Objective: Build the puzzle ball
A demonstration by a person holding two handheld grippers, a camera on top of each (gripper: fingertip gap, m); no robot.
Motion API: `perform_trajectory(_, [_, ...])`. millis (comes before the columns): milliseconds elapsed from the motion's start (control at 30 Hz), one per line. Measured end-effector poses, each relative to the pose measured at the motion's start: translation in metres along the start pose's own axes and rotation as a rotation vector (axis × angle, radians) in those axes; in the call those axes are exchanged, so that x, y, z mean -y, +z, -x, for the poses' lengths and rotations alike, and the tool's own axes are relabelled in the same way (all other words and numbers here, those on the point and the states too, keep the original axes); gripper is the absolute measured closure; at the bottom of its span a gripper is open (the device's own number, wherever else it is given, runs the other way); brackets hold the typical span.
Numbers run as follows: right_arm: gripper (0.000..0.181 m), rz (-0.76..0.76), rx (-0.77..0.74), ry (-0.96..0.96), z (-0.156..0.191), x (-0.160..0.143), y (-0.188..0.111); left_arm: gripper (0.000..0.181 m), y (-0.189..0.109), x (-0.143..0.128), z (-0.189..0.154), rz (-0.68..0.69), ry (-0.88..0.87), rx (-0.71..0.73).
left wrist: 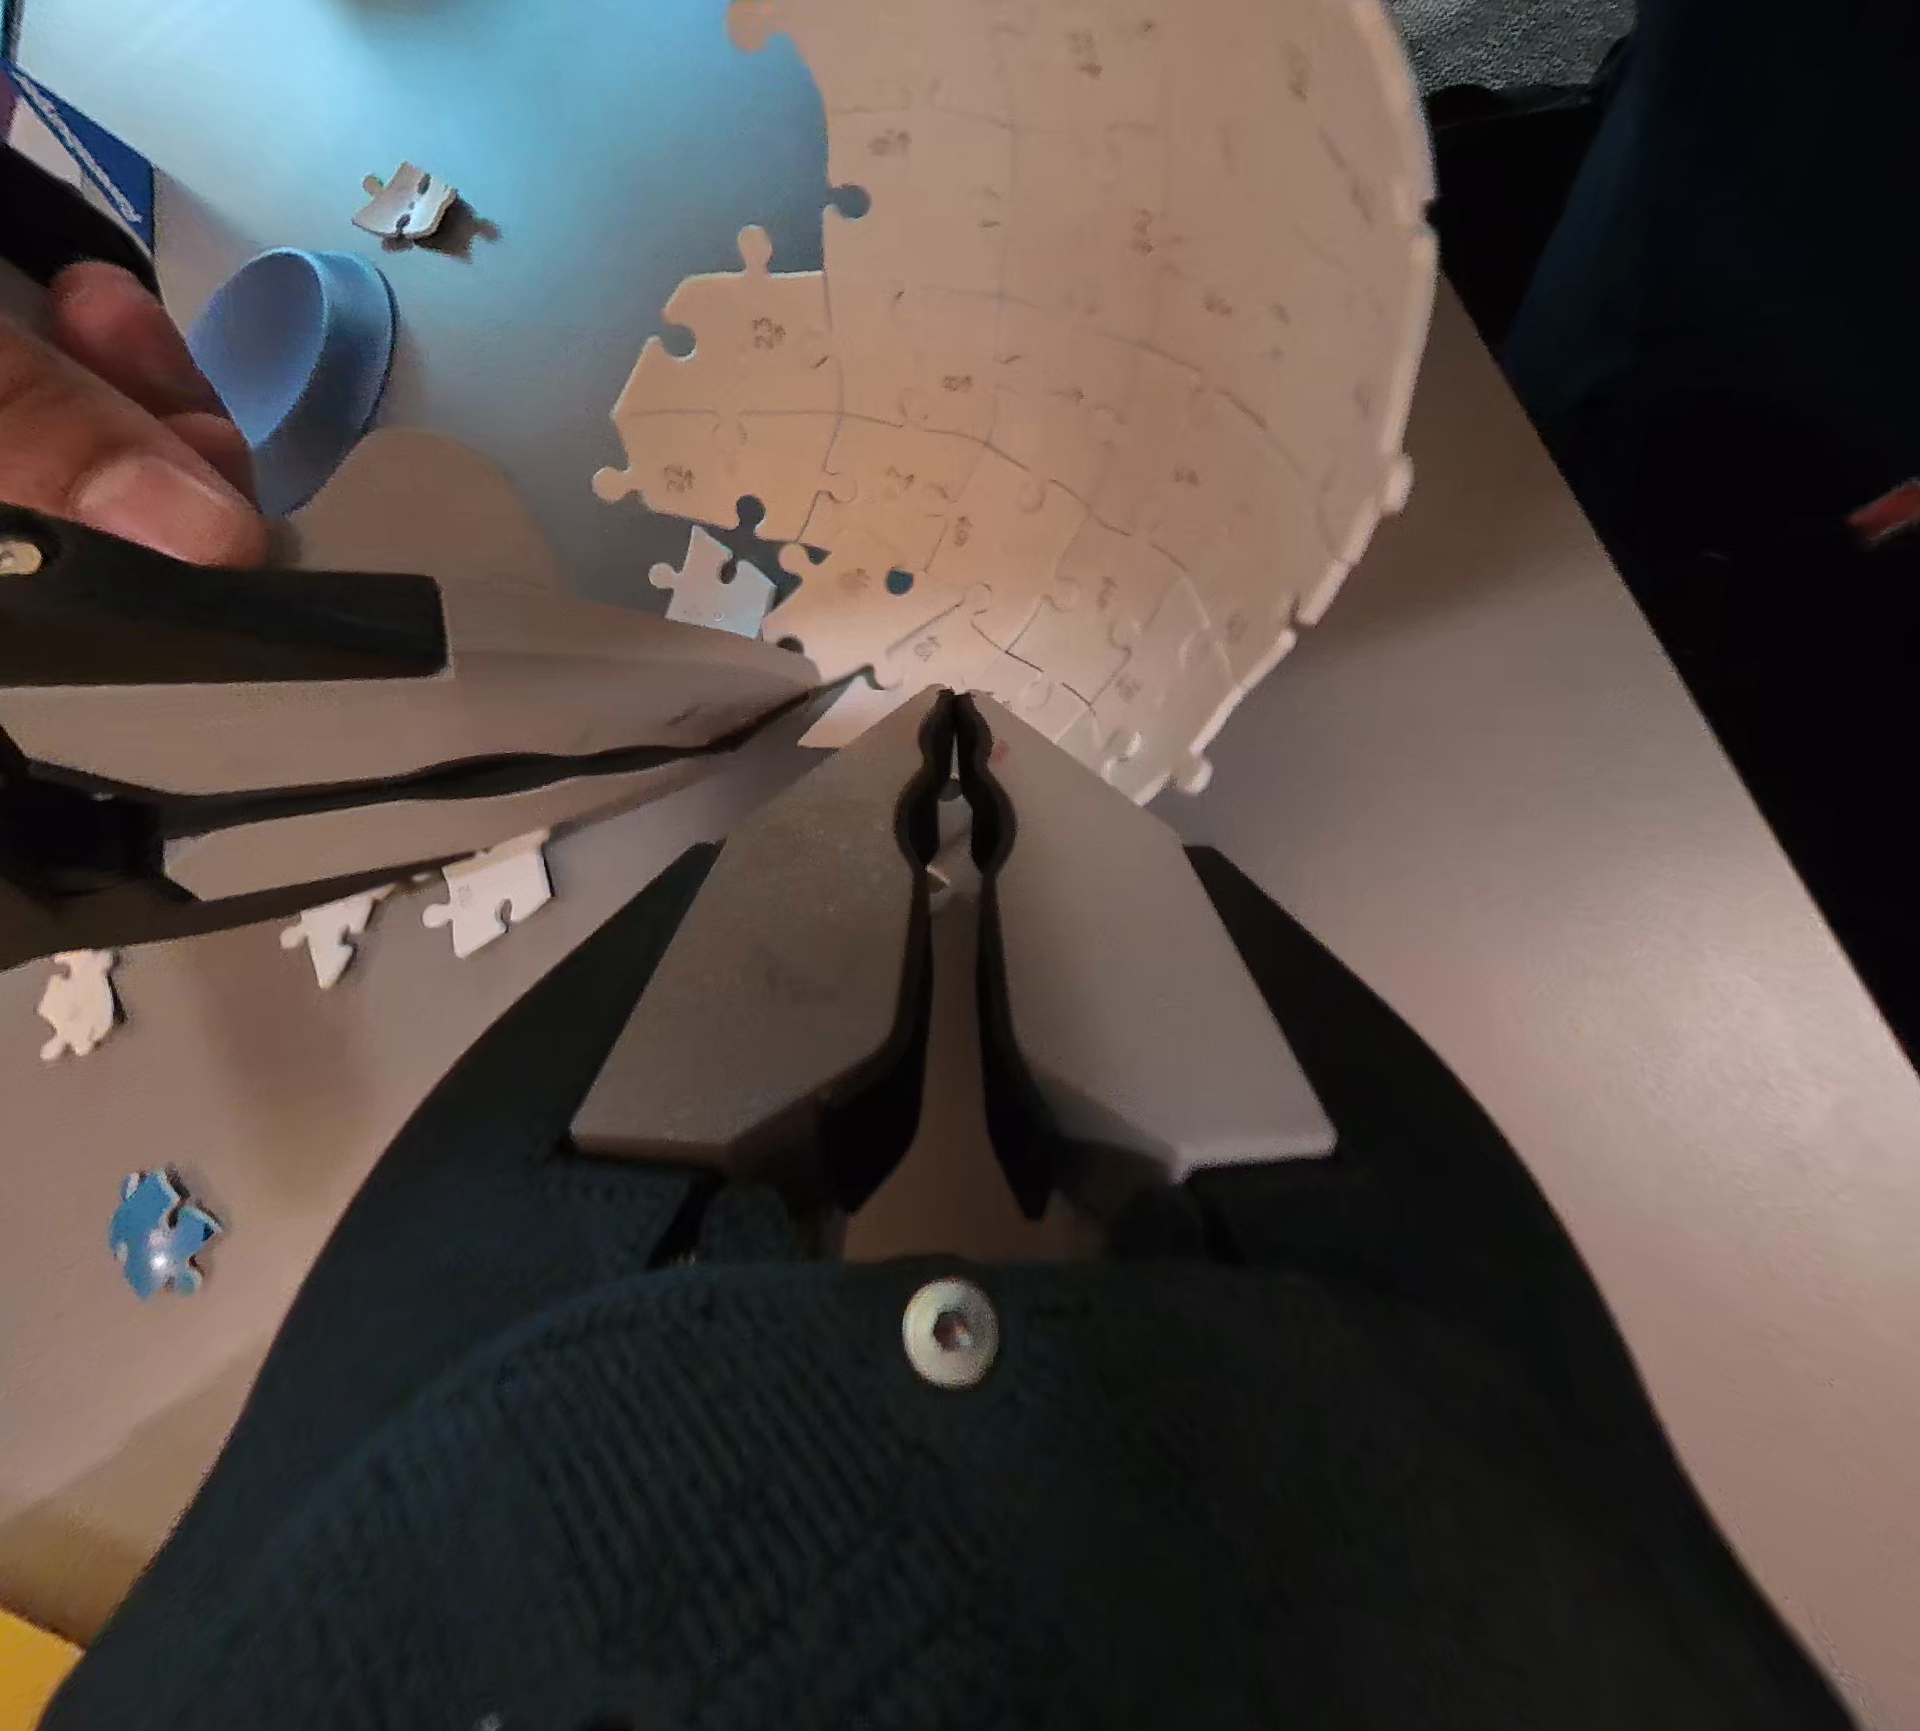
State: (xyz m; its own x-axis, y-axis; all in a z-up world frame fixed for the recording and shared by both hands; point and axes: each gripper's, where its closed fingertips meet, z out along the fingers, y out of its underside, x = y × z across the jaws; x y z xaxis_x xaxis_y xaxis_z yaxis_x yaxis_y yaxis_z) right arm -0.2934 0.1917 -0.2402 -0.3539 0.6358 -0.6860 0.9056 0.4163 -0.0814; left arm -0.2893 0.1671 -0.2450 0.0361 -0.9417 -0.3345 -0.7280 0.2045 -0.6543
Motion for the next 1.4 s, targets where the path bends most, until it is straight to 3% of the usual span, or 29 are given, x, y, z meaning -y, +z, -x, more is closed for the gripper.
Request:
perform_trajectory(233, [0.181,0.021,-0.017,-0.023,0.001,0.006,0.004,0.181,-0.004,0.000,-0.007,-0.052,0.061,-0.042])
perform_trajectory(567, [0.181,0.073,-0.011,-0.218,-0.005,0.010,-0.014,0.181,-0.006,-0.005,-0.001,-0.077,0.086,-0.025])
perform_trajectory(900, [0.181,-0.114,-0.026,-0.380,-0.003,0.029,-0.041,0.181,-0.010,-0.010,0.007,-0.096,0.064,-0.031])
perform_trajectory(1133, [0.181,0.032,0.032,-0.352,-0.006,0.016,-0.028,0.181,-0.010,-0.013,0.012,-0.088,0.089,-0.002])
perform_trajectory(1400, [0.181,0.065,0.070,-0.292,-0.007,0.012,-0.019,0.181,-0.008,-0.013,0.013,-0.082,0.110,0.021])
